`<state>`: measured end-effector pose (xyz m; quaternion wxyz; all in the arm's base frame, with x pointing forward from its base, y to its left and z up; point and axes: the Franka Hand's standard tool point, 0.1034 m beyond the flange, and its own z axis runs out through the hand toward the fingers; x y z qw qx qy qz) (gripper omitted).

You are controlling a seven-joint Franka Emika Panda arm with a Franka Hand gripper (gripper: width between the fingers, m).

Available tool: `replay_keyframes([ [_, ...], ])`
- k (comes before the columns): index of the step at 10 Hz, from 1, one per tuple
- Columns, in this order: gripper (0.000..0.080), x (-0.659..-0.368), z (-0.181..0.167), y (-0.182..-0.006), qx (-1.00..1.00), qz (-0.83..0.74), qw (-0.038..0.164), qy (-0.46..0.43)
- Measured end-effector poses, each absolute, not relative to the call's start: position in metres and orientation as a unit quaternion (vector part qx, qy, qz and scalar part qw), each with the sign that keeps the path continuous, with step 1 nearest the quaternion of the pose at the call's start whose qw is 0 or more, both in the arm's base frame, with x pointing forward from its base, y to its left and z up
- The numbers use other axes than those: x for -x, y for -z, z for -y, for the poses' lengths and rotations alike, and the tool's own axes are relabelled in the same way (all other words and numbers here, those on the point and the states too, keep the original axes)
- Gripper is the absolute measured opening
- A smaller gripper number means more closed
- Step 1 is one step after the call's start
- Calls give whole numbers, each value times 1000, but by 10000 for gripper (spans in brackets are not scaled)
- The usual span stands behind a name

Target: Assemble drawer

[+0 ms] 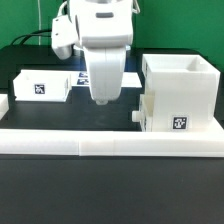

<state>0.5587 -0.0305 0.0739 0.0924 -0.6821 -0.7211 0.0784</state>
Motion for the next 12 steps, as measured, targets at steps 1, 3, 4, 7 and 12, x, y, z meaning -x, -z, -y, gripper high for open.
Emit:
replay_keyframes([
  [1,648,-542,29,-73,693,714,79,-62],
  [3,648,-509,25,-63,704,704,78,-44],
  [4,648,-502,27,-56,703,704,86,-48],
  [7,648,-504,28,-57,715,693,83,-49],
  [12,648,-486,59,-72,850,523,51,-44],
])
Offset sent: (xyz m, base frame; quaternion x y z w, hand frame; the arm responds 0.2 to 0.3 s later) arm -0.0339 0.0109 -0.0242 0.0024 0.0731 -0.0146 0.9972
